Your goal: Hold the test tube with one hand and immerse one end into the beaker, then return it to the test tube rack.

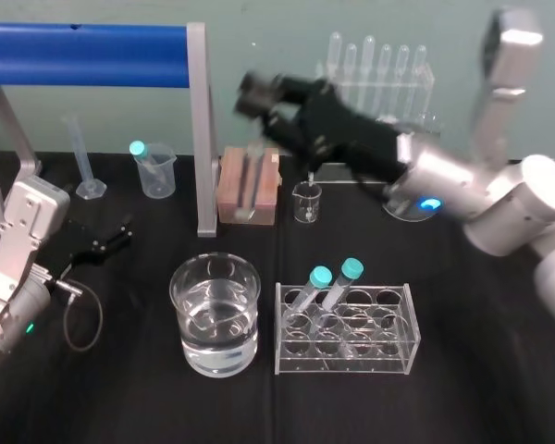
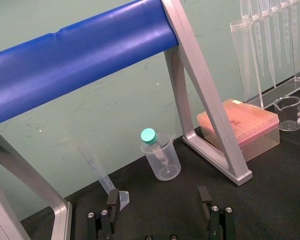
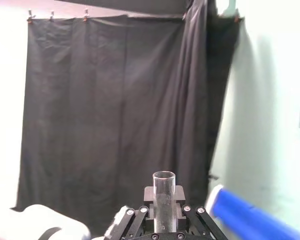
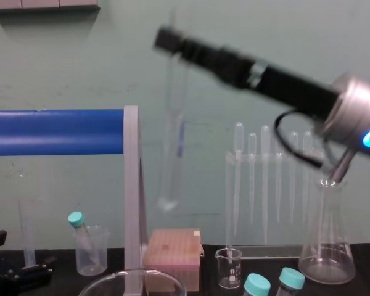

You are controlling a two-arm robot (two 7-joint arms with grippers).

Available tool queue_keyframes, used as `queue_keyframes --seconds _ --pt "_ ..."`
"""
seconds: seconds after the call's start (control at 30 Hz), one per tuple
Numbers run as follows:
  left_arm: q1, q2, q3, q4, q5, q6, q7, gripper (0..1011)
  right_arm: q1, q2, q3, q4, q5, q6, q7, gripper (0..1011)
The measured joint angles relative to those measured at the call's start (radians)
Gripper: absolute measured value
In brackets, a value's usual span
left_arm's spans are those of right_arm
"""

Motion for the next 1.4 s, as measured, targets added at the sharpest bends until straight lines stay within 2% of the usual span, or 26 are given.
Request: queue_keyframes --seconds 0.07,0.27,0.43,0.53,0.6,0.63,0.67,0.77,0.87,1.0,1.13,1.4 --pt "0.0 0.0 0.0 0.0 0.0 0.0 0.0 1000 -0.008 0.017 0.017 -0.021 0.001 -0.008 -0.018 227" --pt "0.0 0.0 0.0 0.0 0.0 0.0 0.0 1000 -0.091 0.125 0.088 -0.15 -0.017 -0.002 -0.145 227" --pt "0.0 0.0 0.0 0.0 0.0 0.0 0.0 1000 -0.207 0.226 0.154 -0.273 -0.019 0.033 -0.247 227" --pt "0.0 0.0 0.0 0.0 0.0 0.0 0.0 1000 -0.266 0.268 0.185 -0.324 -0.02 0.047 -0.292 227" --pt "0.0 0.0 0.0 0.0 0.0 0.0 0.0 1000 -0.333 0.309 0.223 -0.377 -0.024 0.06 -0.345 227" --pt "0.0 0.0 0.0 0.0 0.0 0.0 0.0 1000 -0.333 0.309 0.223 -0.377 -0.024 0.06 -0.345 227" --pt "0.0 0.0 0.0 0.0 0.0 0.0 0.0 1000 -0.37 0.328 0.243 -0.401 -0.029 0.065 -0.373 227" --pt "0.0 0.0 0.0 0.0 0.0 0.0 0.0 1000 -0.427 0.354 0.271 -0.429 -0.037 0.077 -0.413 227" --pt "0.0 0.0 0.0 0.0 0.0 0.0 0.0 1000 -0.464 0.368 0.289 -0.437 -0.041 0.089 -0.432 228" --pt "0.0 0.0 0.0 0.0 0.0 0.0 0.0 1000 -0.486 0.368 0.297 -0.426 -0.044 0.101 -0.435 227" --pt "0.0 0.0 0.0 0.0 0.0 0.0 0.0 1000 -0.48 0.352 0.29 -0.396 -0.05 0.109 -0.418 228" --pt "0.0 0.0 0.0 0.0 0.0 0.0 0.0 1000 -0.442 0.318 0.251 -0.333 -0.059 0.133 -0.364 228"
